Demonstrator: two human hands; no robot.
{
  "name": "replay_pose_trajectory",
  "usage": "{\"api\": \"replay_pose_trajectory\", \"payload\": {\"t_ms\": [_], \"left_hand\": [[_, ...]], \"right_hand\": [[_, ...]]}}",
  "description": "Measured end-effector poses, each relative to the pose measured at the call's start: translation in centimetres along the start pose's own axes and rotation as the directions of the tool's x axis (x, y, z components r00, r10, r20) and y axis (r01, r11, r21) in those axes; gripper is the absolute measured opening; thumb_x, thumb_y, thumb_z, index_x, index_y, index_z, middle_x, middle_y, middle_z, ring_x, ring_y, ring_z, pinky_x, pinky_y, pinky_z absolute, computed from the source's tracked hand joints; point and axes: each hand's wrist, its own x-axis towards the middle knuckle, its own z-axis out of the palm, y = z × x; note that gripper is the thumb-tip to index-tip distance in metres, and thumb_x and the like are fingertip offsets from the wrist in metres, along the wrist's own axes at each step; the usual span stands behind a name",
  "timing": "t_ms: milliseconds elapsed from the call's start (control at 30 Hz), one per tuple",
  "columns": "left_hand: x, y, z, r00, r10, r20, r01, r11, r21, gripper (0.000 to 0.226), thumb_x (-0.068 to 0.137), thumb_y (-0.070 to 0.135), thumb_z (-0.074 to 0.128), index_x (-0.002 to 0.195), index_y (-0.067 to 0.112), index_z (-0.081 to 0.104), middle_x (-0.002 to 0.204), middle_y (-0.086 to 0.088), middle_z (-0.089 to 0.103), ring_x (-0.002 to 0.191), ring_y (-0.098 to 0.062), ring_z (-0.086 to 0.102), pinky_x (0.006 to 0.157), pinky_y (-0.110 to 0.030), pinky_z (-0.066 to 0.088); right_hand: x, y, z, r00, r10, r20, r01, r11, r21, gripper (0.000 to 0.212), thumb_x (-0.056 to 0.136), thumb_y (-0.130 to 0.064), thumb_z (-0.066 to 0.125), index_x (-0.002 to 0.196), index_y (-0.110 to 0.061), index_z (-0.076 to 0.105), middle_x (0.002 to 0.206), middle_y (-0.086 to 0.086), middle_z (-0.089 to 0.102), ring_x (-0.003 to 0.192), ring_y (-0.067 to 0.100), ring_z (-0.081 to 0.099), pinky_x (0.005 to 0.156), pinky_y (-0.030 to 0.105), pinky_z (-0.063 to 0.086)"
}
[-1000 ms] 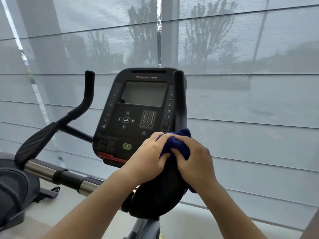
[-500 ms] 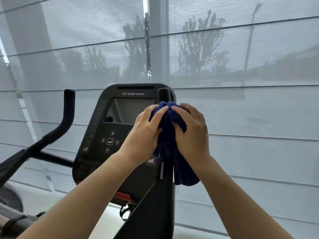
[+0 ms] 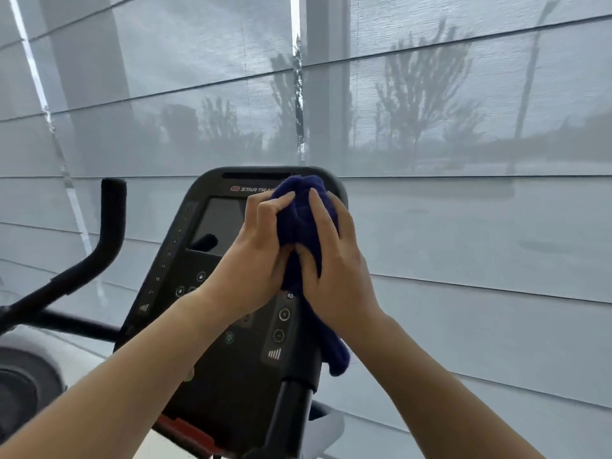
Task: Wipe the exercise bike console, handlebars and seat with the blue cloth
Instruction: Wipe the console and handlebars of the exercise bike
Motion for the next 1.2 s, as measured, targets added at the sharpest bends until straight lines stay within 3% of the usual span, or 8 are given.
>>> {"api": "replay_pose_trajectory", "payload": {"t_ms": [233,367,533,667,833,1000,1100,1200], "left_hand": [[-1.2,0.4,0.4,0.999,-0.035,0.04,0.034,0.999,0.014,0.058,0.086,0.0,0.052,0.134,0.004,0.021,0.131,-0.009,0.029,0.107,-0.013,0.044,0.09,-0.002,0.033],[-2.9,0.9,0.3,0.994,-0.039,0.106,0.039,0.999,0.004,0.063,0.086,0.004,0.051,0.135,0.021,0.016,0.133,-0.009,0.028,0.105,-0.016,0.048,0.085,-0.017,0.041],[-4.9,1.3,-0.5,0.954,-0.101,0.281,0.1,0.995,0.015,0.064,0.086,0.007,0.05,0.137,0.026,0.016,0.134,-0.003,0.03,0.104,-0.021,0.052,0.084,-0.024,0.044],[-6.2,2.5,-2.3,0.878,-0.146,0.456,0.169,0.986,-0.009,0.059,0.09,0.01,0.046,0.141,0.027,0.021,0.141,0.006,0.031,0.118,-0.019,0.048,0.099,-0.032,0.042],[-8.1,4.4,-5.9,0.828,-0.087,0.554,0.115,0.993,-0.016,0.054,0.093,0.009,0.042,0.141,0.03,0.029,0.14,0.008,0.037,0.123,-0.013,0.043,0.104,-0.025,0.035],[-10.7,5.5,-10.2,0.86,-0.047,0.508,0.144,0.978,-0.152,0.051,0.091,0.011,0.046,0.136,0.032,0.038,0.134,0.017,0.042,0.119,0.008,0.035,0.098,0.0,0.021],[-13.6,6.7,-10.7,0.839,-0.085,0.537,0.193,0.97,-0.15,0.056,0.09,0.024,0.049,0.14,0.038,0.026,0.138,0.019,0.038,0.124,0.008,0.033,0.1,-0.005,0.02],[-16.9,7.8,-10.1,0.851,-0.158,0.501,0.229,0.97,-0.083,0.059,0.089,0.02,0.051,0.142,0.027,0.026,0.14,0.009,0.042,0.125,-0.006,0.041,0.101,-0.012,0.026]], "right_hand": [[-0.7,-0.2,-0.2,0.999,0.025,0.035,-0.026,1.0,0.007,0.06,0.09,0.001,0.049,0.145,-0.014,0.029,0.15,0.017,0.026,0.132,0.032,0.037,0.099,0.046,0.045],[-1.9,-0.4,-0.7,0.995,0.045,0.09,-0.047,0.999,0.014,0.06,0.088,0.001,0.049,0.144,-0.016,0.034,0.151,0.014,0.025,0.135,0.029,0.034,0.102,0.046,0.042],[-3.9,-1.0,-1.8,0.97,0.143,0.195,-0.144,0.99,-0.009,0.066,0.081,-0.001,0.048,0.142,-0.023,0.036,0.151,0.003,0.026,0.129,0.02,0.037,0.098,0.026,0.042],[-6.1,-2.5,-2.8,0.916,0.305,0.262,-0.309,0.951,-0.026,0.06,0.081,-0.005,0.049,0.138,-0.024,0.041,0.143,-0.002,0.04,0.124,0.016,0.043,0.095,0.018,0.034],[-8.1,-6.2,-6.0,0.883,0.362,0.297,-0.348,0.932,-0.103,0.052,0.075,-0.022,0.059,0.125,-0.034,0.056,0.12,-0.008,0.063,0.107,0.011,0.057,0.089,0.016,0.038],[-9.7,-10.0,-6.5,0.915,0.293,0.279,-0.25,0.952,-0.179,0.054,0.073,-0.056,0.045,0.124,-0.04,0.051,0.128,-0.019,0.051,0.116,0.006,0.048,0.099,0.028,0.04],[-11.2,-11.6,-4.6,0.871,0.314,0.379,-0.298,0.949,-0.102,0.044,0.086,-0.041,0.047,0.129,-0.033,0.05,0.138,-0.008,0.046,0.128,0.008,0.035,0.113,0.034,0.023],[-13.0,-12.7,-3.7,0.88,0.31,0.359,-0.321,0.946,-0.029,0.027,0.087,-0.022,0.053,0.111,-0.029,0.062,0.111,-0.011,0.062,0.105,-0.002,0.047,0.096,0.021,0.034]]}}
